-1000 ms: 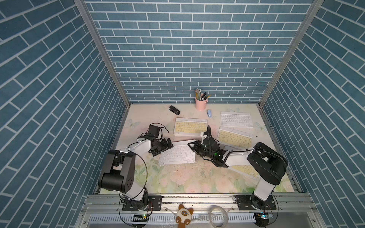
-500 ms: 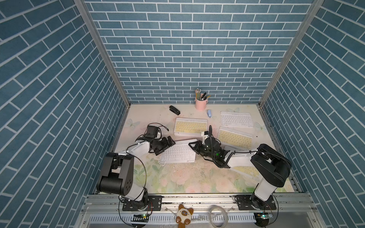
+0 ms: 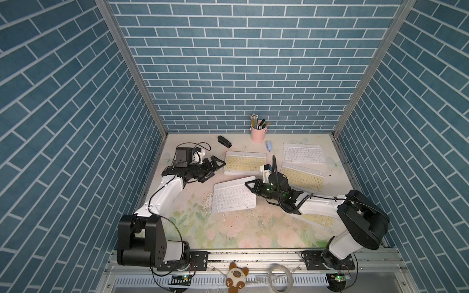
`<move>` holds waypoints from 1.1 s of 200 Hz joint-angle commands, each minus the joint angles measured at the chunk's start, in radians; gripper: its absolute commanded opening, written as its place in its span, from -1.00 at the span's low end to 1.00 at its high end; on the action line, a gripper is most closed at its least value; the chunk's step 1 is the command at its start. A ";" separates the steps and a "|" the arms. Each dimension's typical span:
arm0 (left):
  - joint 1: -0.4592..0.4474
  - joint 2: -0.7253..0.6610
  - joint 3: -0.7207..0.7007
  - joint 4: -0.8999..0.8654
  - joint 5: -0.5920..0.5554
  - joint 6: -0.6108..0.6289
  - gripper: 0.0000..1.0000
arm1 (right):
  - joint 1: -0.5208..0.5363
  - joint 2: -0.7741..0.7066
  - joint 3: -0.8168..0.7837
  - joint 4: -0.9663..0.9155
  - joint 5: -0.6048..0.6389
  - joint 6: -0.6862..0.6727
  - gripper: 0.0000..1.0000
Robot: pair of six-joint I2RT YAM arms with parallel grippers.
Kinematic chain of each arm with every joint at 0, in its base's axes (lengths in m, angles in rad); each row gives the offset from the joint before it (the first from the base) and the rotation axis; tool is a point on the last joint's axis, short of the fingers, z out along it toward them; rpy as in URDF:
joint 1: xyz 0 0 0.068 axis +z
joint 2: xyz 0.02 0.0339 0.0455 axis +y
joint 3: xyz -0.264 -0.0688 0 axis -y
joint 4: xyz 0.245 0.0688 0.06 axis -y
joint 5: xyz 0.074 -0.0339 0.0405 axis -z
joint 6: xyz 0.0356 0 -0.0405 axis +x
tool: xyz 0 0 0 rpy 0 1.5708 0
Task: Stack the numeric keypads
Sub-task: Pick up the numeric keypad from the center of the board, then place the numeric keypad at the numeric keypad.
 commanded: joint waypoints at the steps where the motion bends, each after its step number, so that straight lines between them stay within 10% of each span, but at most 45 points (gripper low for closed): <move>1: 0.027 -0.021 0.078 -0.065 0.045 0.022 0.99 | -0.058 -0.093 0.028 -0.045 -0.029 -0.101 -1.00; 71: 0.020 0.066 0.137 0.163 0.090 -0.111 0.99 | -0.289 -0.101 0.129 -0.013 -0.208 -0.146 -1.00; 220: -0.016 0.338 0.172 0.365 0.004 -0.188 0.99 | -0.475 0.478 0.365 0.580 -0.506 0.109 -1.00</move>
